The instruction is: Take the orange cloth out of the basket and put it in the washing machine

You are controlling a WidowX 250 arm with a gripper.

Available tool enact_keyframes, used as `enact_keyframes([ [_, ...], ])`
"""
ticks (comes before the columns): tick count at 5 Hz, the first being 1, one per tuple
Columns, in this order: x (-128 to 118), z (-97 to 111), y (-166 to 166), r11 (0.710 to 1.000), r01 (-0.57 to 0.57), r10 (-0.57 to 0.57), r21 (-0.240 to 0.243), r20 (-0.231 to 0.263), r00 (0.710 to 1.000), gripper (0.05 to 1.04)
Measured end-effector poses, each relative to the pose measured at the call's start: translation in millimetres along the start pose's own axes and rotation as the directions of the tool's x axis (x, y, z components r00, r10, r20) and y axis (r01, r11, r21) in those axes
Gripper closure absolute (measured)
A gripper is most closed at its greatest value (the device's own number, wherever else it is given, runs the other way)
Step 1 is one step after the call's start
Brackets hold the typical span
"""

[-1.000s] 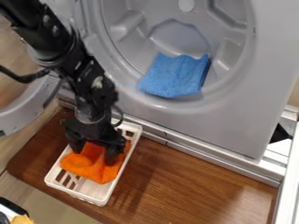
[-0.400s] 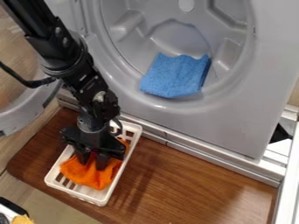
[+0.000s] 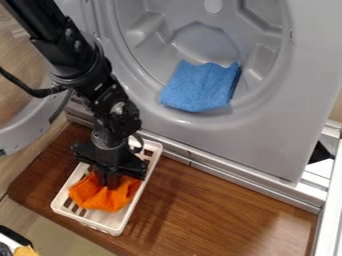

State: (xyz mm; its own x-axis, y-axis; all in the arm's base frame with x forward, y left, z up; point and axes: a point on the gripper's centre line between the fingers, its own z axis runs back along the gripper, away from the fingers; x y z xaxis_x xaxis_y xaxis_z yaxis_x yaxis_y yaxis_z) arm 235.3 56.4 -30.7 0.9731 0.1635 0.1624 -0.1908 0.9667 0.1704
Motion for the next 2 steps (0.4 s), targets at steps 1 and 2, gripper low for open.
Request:
enact_keyframes([
  [1,4.7,9.5,1.3,1.0,0.002,-0.003,0.008,0.025,1.0,1.033],
  [2,12.9,28.7,3.8,1.0,0.01,-0.012,0.022,0.076,0.997,1.034],
])
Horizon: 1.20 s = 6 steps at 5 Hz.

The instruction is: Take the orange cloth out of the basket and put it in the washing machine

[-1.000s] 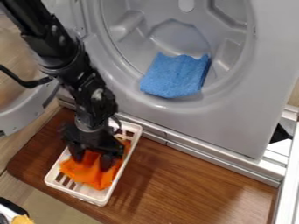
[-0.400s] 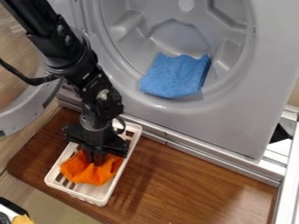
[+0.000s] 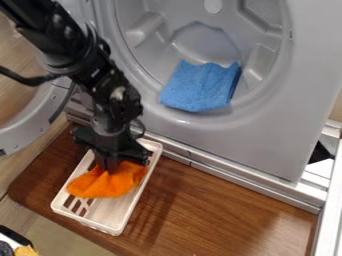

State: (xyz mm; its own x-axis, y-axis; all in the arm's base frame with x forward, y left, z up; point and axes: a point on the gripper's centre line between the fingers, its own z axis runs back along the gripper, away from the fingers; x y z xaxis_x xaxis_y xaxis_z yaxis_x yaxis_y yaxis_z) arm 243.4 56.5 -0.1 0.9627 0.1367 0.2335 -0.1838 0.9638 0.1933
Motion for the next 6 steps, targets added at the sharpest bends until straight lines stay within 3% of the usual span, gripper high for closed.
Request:
enact_keyframes([
  [2,17.6,67.6,9.0,0.999,-0.001,-0.005,0.036,0.171,0.985,1.034],
  [3,19.6,89.9,5.3,0.999,0.01,-0.019,0.039,0.236,0.972,1.034],
  [4,34.1,104.0,-1.8,1.0,0.016,-0.018,0.01,0.309,0.951,1.034],
  [6,98.7,117.2,-27.0,0.995,0.089,-0.063,-0.04,0.431,0.9,1.034],
])
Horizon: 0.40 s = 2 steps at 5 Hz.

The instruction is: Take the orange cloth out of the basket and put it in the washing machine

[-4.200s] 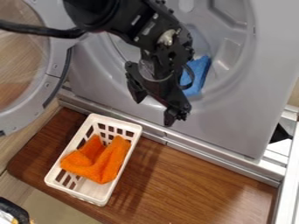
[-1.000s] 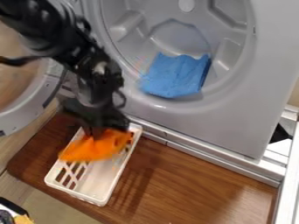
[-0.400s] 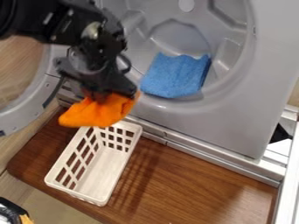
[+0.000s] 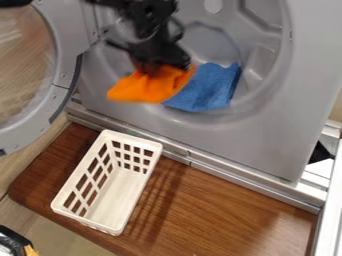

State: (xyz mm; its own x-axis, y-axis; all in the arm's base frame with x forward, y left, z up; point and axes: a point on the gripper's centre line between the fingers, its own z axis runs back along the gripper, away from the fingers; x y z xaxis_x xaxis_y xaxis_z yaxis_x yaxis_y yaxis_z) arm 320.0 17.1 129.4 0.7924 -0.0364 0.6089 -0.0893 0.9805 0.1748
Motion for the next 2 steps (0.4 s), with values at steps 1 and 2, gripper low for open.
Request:
enact_keyframes([
  [1,28.1,-14.8,-14.4,0.999,0.044,-0.043,-0.03,0.034,0.998,1.034],
  [2,43.6,-30.8,-26.8,0.995,0.086,-0.083,-0.059,0.047,0.995,1.01],
])
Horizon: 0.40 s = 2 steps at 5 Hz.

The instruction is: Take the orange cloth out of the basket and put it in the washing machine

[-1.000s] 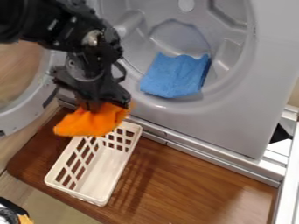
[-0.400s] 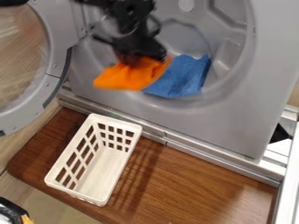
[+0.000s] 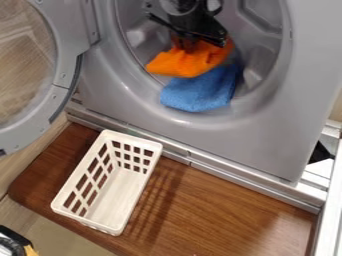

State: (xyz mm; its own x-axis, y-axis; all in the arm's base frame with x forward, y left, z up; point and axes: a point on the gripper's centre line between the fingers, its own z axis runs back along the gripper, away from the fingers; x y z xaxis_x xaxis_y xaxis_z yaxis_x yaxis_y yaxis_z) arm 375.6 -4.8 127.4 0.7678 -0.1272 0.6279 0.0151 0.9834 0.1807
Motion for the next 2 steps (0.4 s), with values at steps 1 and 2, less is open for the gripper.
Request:
enact_keyframes([
  [1,-3.8,-16.2,-6.7,0.998,0.052,-0.053,-0.026,-0.044,0.998,0.865],
  [2,-10.5,-19.5,-6.5,0.999,0.052,-0.052,-0.017,-0.057,0.997,0.607],
])
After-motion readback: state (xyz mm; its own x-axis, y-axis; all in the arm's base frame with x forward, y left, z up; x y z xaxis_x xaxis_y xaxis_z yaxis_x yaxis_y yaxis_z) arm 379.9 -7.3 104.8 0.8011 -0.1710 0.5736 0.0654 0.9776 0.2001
